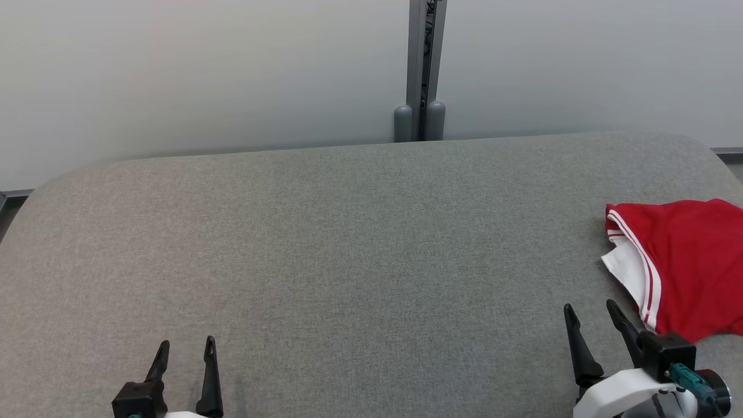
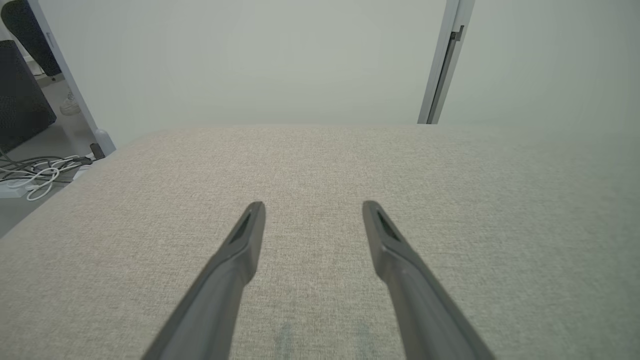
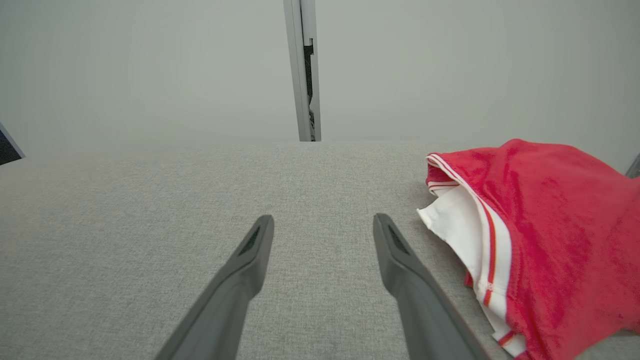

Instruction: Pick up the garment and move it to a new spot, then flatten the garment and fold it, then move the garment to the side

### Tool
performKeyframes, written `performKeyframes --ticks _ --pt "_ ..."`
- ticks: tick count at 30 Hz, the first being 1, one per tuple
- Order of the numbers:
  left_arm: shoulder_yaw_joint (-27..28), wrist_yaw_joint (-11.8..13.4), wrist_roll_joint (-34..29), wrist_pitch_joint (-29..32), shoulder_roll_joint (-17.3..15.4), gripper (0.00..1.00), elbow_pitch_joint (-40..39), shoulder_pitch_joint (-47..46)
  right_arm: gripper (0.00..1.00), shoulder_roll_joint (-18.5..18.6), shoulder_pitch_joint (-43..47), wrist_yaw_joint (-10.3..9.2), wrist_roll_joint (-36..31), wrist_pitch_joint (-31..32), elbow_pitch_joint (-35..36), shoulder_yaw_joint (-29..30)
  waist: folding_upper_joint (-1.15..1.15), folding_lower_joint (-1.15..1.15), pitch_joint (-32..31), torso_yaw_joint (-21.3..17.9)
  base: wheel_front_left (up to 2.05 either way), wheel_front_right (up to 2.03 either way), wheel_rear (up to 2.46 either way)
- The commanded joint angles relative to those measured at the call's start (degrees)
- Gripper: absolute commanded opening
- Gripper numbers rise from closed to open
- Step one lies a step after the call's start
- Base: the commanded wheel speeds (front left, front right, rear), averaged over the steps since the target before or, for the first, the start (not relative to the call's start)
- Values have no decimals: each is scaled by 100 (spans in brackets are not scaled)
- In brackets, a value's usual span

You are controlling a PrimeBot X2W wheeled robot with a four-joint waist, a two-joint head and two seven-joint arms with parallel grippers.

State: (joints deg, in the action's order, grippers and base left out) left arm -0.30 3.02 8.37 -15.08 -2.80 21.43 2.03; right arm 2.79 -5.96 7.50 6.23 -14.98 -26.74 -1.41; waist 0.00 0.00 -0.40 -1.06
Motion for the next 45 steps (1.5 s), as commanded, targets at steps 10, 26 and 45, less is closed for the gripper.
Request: performKeyframes --ticks 10,26,45 --pt "-47 60 61 -8 -24 100 79 -118 100 31 -53 -2 -79 -27 -34 50 0 0 113 -97 0 0 0" --pt "-51 60 73 -8 -24 100 162 -135 100 31 -128 -2 23 -27 -122 12 0 0 152 -106 0 0 0" --pt "-70 74 115 -8 -29 100 138 -104 100 36 -129 -2 6 -27 -201 2 0 0 179 4 0 0 0"
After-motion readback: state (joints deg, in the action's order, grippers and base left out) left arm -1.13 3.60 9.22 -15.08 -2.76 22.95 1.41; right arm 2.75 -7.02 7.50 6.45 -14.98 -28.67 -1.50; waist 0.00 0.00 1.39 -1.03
